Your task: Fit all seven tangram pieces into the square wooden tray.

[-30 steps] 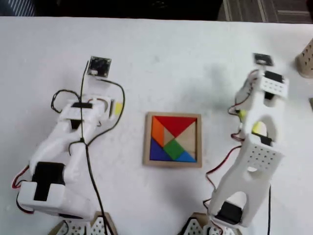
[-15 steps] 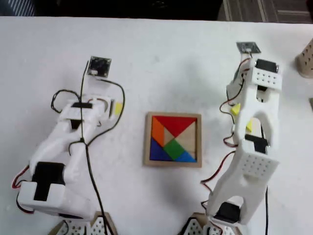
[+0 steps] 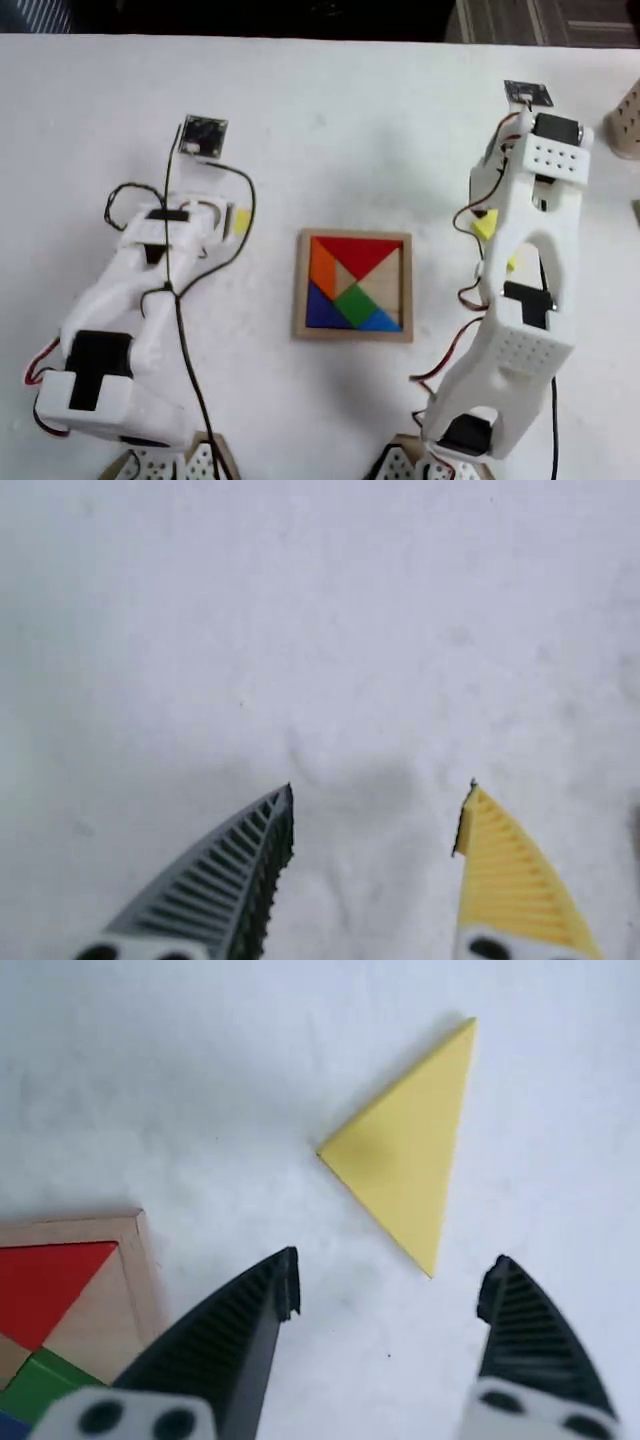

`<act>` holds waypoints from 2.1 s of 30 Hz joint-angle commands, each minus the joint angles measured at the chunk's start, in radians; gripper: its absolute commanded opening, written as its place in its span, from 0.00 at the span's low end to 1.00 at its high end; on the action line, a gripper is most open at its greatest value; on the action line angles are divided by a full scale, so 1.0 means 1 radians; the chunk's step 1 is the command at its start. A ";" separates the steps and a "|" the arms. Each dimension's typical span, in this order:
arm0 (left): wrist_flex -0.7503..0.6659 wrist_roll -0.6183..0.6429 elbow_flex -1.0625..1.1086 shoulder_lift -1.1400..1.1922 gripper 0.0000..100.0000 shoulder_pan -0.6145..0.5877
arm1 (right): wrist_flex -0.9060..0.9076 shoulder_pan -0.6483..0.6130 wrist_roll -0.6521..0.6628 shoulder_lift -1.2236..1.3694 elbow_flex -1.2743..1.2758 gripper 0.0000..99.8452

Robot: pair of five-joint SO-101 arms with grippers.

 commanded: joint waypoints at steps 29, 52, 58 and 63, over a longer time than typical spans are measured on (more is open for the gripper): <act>0.017 -0.014 -0.029 -0.051 0.28 -0.015 | -0.519 0.065 -0.100 -0.605 0.715 0.12; 0.017 -0.014 -0.034 -0.051 0.29 -0.016 | -0.008 0.084 -0.110 0.002 -0.095 0.19; 0.015 -0.014 -0.037 -0.047 0.28 -0.016 | -0.022 0.084 -0.124 -0.008 -0.098 0.08; 0.015 -0.011 -0.034 -0.047 0.28 -0.013 | -0.028 0.107 -0.103 0.002 -0.098 0.09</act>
